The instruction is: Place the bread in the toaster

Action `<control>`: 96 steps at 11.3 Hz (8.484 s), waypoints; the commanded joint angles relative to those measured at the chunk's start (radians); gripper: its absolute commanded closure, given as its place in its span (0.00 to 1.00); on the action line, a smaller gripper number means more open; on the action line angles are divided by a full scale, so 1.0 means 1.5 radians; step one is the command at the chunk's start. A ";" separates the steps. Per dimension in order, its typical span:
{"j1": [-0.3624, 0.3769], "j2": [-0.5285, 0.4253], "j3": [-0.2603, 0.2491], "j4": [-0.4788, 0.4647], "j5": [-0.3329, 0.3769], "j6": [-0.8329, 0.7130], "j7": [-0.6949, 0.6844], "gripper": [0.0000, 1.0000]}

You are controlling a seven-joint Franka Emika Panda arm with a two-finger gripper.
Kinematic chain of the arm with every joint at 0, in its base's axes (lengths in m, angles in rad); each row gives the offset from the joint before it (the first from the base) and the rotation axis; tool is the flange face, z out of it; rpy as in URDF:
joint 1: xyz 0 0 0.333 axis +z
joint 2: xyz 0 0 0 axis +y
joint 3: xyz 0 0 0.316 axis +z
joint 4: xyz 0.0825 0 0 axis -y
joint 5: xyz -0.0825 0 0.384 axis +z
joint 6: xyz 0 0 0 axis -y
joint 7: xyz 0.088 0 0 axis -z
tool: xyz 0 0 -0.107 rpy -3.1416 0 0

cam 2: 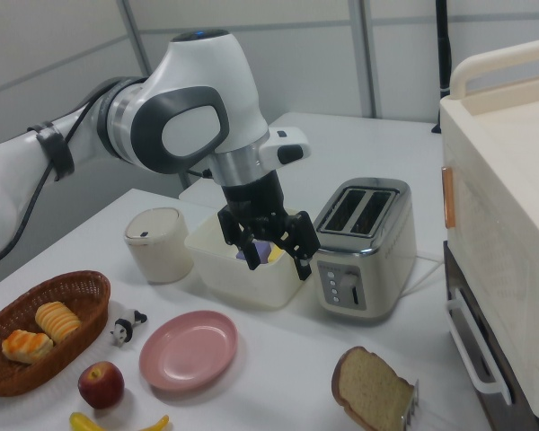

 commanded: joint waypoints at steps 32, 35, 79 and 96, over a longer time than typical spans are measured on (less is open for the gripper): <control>-0.051 0.143 -0.007 -0.048 -0.110 0.081 -0.041 0.86; -0.051 0.135 -0.008 -0.027 -0.110 0.079 -0.041 0.86; -0.070 0.099 0.054 0.005 0.286 0.420 -0.072 0.22; -0.094 -0.021 0.047 0.010 0.025 0.009 -0.058 0.00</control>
